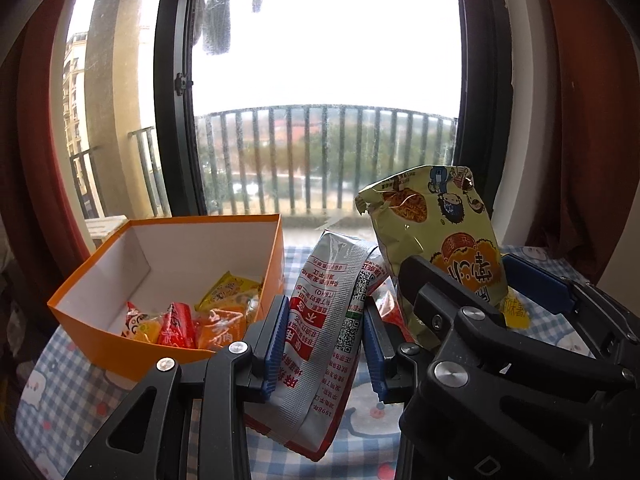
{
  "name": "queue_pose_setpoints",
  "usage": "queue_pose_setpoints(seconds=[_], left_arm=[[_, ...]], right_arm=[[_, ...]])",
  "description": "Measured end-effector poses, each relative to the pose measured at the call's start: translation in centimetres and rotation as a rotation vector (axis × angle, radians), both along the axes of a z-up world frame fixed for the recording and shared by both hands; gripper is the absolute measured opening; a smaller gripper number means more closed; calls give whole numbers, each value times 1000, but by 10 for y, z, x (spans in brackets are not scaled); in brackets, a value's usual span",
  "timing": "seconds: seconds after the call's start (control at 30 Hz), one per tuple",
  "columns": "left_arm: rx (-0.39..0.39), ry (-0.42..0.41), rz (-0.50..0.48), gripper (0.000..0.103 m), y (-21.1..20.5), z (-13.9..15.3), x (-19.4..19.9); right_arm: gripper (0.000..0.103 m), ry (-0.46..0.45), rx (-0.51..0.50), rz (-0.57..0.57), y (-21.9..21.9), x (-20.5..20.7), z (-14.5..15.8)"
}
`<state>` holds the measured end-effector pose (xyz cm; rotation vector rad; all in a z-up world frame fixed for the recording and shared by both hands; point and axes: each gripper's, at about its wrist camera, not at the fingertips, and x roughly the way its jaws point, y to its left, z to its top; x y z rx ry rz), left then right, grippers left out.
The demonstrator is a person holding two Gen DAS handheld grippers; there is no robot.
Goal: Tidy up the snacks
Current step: 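Lift both held snacks and carry them over the orange box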
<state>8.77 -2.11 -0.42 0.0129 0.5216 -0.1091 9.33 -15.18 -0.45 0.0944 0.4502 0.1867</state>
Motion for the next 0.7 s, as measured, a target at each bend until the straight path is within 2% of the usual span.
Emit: queue_pose_setpoints(seconds=[0.7], left_arm=[[5, -8, 138, 35, 55, 5, 21]], right_arm=[[78, -21, 6, 84, 74, 41, 9]])
